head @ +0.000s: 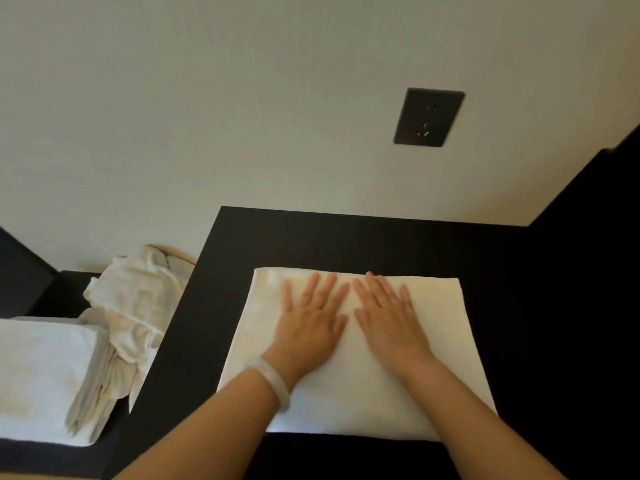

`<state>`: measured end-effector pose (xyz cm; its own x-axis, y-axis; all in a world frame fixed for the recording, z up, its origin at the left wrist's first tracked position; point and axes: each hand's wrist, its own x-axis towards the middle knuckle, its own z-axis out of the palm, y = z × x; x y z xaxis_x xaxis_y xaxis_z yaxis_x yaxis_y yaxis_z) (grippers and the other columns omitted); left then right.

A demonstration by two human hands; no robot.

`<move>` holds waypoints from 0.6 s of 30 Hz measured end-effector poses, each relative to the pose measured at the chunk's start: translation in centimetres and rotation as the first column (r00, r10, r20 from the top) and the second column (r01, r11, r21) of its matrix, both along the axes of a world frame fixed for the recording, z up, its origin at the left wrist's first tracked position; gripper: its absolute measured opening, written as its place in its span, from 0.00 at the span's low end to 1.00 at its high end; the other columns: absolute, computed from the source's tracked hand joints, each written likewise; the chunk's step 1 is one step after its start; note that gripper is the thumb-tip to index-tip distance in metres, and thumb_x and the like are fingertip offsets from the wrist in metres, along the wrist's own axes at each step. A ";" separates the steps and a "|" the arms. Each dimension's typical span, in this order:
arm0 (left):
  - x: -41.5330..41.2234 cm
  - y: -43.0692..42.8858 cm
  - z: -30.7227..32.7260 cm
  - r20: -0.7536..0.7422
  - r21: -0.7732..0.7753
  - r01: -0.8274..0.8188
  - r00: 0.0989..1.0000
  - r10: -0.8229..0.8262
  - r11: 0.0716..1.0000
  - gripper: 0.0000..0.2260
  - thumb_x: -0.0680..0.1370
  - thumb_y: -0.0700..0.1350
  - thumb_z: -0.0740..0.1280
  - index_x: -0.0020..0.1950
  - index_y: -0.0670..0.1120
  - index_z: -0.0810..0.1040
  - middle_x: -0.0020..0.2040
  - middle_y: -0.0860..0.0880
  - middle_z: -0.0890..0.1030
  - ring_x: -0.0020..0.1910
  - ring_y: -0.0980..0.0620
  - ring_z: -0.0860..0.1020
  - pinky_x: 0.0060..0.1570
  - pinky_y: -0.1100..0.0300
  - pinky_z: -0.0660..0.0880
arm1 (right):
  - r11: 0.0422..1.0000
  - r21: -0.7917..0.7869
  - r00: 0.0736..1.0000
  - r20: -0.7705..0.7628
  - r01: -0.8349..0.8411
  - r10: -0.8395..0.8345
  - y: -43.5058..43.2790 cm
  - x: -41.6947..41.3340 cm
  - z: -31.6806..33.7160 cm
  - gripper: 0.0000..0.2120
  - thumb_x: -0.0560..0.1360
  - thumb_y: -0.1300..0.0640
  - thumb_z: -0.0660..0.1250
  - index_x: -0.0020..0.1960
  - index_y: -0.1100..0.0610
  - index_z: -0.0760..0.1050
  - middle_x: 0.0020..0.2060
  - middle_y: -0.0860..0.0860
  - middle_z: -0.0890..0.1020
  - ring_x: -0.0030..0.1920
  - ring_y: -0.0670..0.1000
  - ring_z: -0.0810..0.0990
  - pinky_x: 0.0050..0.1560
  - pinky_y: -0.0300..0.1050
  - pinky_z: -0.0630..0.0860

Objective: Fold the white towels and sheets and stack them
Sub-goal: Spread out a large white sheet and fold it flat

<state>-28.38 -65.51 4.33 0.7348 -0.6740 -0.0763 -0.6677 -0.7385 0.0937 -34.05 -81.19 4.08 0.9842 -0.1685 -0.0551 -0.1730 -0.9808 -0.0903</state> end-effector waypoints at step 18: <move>-0.2 10.0 0.9 -0.431 -0.158 -0.726 0.660 0.615 0.669 0.27 0.82 0.55 0.58 0.79 0.48 0.57 0.73 0.42 0.65 0.71 0.40 0.65 0.70 0.44 0.63 | 0.546 0.573 0.749 -0.196 0.611 -0.633 -9.8 -8.5 2.7 0.22 0.82 0.49 0.61 0.74 0.53 0.67 0.64 0.53 0.75 0.57 0.50 0.75 0.53 0.47 0.73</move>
<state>-28.55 -55.52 5.25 0.9601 -0.0310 -0.2778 0.1132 -0.8655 0.4880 -42.59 -91.04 6.80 0.6481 -0.6849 -0.3330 -0.7058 -0.3760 -0.6004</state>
